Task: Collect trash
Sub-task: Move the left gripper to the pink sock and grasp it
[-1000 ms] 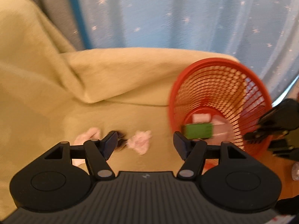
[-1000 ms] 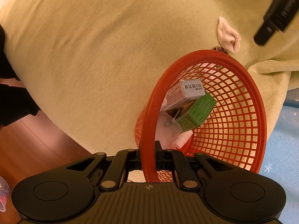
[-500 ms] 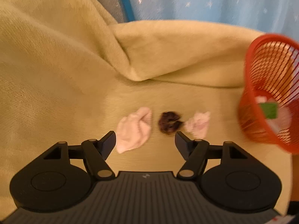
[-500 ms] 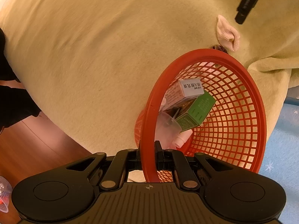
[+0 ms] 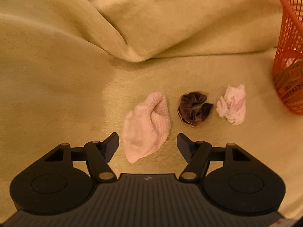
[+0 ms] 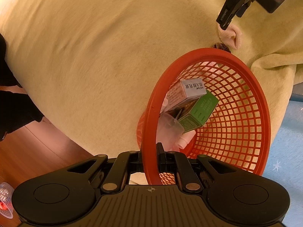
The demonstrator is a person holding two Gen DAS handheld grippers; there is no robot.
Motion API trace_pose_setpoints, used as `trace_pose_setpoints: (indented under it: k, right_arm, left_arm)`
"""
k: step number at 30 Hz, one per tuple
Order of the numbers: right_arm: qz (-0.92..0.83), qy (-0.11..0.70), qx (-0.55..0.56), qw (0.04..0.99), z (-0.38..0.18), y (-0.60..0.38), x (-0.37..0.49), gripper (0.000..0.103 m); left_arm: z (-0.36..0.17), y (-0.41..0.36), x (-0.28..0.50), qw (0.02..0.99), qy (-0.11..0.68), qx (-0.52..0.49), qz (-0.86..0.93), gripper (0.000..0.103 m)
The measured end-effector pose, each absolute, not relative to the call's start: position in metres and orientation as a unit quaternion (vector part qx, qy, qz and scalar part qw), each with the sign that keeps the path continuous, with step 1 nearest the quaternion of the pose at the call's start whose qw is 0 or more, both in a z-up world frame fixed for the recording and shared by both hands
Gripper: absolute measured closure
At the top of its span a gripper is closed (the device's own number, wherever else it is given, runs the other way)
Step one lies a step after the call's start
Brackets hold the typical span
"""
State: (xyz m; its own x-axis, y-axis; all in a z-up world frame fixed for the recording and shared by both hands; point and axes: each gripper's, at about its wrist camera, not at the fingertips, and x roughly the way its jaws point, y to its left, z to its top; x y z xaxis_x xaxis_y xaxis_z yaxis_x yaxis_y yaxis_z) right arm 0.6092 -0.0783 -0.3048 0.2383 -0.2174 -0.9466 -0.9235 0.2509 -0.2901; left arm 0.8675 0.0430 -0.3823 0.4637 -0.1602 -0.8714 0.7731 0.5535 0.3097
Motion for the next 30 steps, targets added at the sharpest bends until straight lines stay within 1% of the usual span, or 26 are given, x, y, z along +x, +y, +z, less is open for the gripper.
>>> trace_pose_setpoints:
  k: [5,8,10,14,16,21,25,30]
  right_arm:
    - [0.306,0.538,-0.529,0.581,-0.303,-0.08,0.61,0.098]
    - [0.307,0.538,-0.527,0.581,-0.303,-0.081,0.611,0.098]
    - [0.308,0.539,-0.527,0.581,-0.303,-0.08,0.61,0.098]
    - [0.308,0.54,-0.525,0.581,-0.303,-0.081,0.611,0.098]
    - [0.308,0.54,-0.526,0.581,-0.303,-0.081,0.61,0.098]
    - [0.308,0.54,-0.526,0.581,-0.303,-0.08,0.611,0.098]
    - [0.308,0.539,-0.528,0.58,-0.303,-0.08,0.61,0.098]
    - [0.308,0.538,-0.531,0.578,-0.304,-0.08,0.611,0.098]
  left_arm:
    - [-0.396,0.038,0.874,0.763,0.422,0.385,-0.304,0.046]
    - [-0.4,0.037,0.877,0.758,0.421,0.393,-0.306,0.052]
    - [-0.402,0.036,0.879,0.755,0.423,0.395,-0.307,0.059]
    - [-0.404,0.036,0.881,0.753,0.425,0.396,-0.309,0.068]
    - [-0.404,0.035,0.882,0.75,0.427,0.397,-0.312,0.076]
    - [-0.404,0.034,0.88,0.745,0.433,0.397,-0.314,0.088]
    - [-0.398,0.037,0.878,0.748,0.439,0.388,-0.312,0.094]
    - [-0.387,0.042,0.872,0.751,0.44,0.381,-0.312,0.096]
